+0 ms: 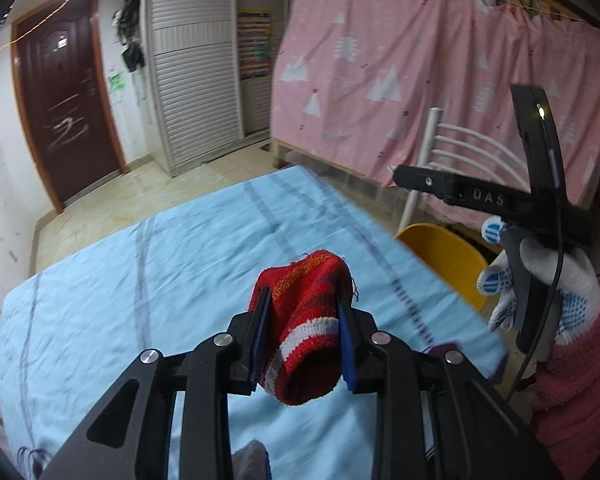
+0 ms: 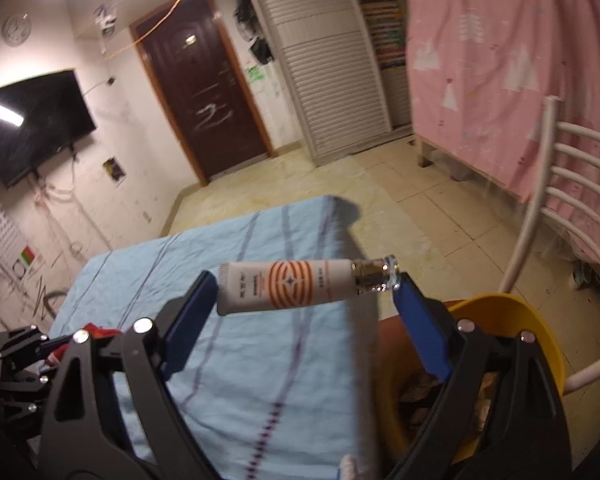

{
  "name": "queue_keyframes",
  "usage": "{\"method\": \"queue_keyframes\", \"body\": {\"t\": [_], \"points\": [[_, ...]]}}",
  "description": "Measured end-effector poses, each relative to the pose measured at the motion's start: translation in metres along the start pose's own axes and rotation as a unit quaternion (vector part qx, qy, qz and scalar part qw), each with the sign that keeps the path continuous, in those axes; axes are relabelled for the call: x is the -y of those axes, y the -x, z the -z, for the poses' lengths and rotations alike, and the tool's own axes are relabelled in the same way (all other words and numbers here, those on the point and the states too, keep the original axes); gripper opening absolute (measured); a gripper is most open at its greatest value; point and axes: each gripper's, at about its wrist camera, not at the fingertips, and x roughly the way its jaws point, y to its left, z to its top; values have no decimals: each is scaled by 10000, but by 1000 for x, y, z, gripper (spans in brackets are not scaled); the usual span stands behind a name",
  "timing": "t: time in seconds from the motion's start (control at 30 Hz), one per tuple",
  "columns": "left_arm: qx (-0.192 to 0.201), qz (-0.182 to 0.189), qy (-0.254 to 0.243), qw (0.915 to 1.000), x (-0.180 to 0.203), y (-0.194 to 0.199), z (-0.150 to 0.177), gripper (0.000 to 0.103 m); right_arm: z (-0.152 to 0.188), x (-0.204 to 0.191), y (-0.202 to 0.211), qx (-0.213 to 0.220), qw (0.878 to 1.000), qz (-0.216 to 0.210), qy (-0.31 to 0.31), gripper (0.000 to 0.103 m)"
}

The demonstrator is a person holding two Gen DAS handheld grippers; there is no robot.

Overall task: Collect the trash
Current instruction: 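Carry the red cloth and toothpaste tube with both tools to the yellow bin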

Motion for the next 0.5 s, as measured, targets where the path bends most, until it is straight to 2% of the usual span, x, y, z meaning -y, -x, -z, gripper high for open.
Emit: {"method": "queue_keyframes", "body": {"t": [0.2,0.33,0.43,0.5], "points": [[251,491,-128,9984,46,-15,-26,21,10,60,22,142,9981,497,-322,86],[335,741,-248,9964,80,-28,-43,21,19,88,20,11,9968,646,-470,87],[344,864,-360,9950,104,-36,-52,21,27,105,15,-64,9955,752,-578,94],[342,893,-421,9945,117,-42,-55,21,31,117,14,-31,9941,787,-746,95]]}}
